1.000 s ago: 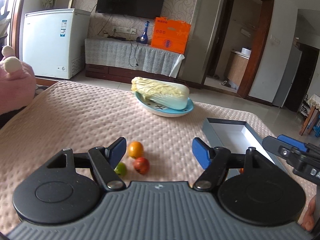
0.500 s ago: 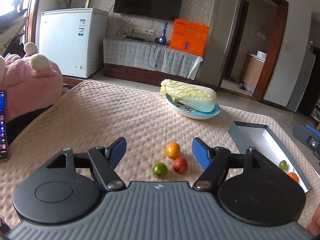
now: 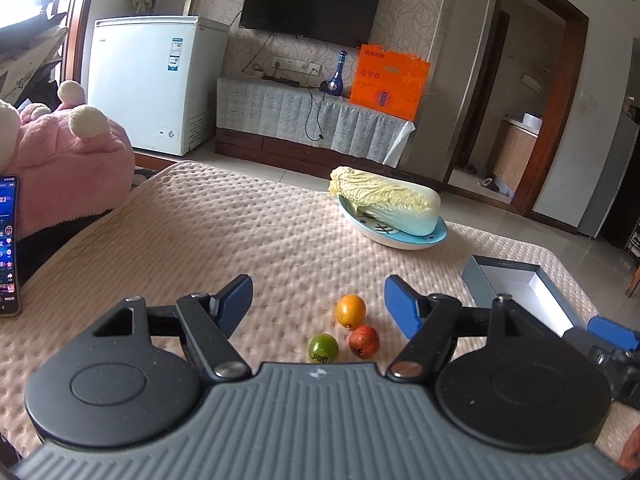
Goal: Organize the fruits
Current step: 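Grasp the small brown kiwi on the quilt with the right gripper, then lift the kiwi with the right gripper toward the white box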
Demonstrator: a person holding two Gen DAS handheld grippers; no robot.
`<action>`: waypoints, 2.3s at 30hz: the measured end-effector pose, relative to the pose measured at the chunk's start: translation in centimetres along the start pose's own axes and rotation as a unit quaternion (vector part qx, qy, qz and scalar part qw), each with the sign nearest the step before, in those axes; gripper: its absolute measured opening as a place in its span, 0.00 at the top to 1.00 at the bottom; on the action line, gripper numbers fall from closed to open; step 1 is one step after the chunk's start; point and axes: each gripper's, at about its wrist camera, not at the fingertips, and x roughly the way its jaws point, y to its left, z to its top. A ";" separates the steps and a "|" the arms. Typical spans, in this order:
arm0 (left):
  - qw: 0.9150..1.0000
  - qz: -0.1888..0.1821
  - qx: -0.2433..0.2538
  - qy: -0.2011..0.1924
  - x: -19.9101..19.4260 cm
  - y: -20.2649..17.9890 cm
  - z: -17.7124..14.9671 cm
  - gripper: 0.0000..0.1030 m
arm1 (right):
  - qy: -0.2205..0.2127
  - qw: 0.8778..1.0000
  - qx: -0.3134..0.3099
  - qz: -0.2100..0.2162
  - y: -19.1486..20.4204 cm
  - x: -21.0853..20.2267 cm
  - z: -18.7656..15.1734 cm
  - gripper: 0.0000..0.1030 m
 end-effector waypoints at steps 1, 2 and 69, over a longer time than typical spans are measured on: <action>1.000 0.003 -0.003 0.000 0.1 0.1 0.0 0.25 | 0.007 1.000 -0.002 0.007 0.3 0.2 -0.1 0.27; 1.000 0.006 -0.006 0.001 0.1 0.3 0.1 0.25 | 0.013 1.000 -0.007 0.018 0.7 0.5 -0.4 0.29; 0.991 -0.005 0.079 0.107 5.9 -4.1 -3.8 0.25 | 0.106 0.992 -0.019 0.063 0.5 -0.2 0.1 0.76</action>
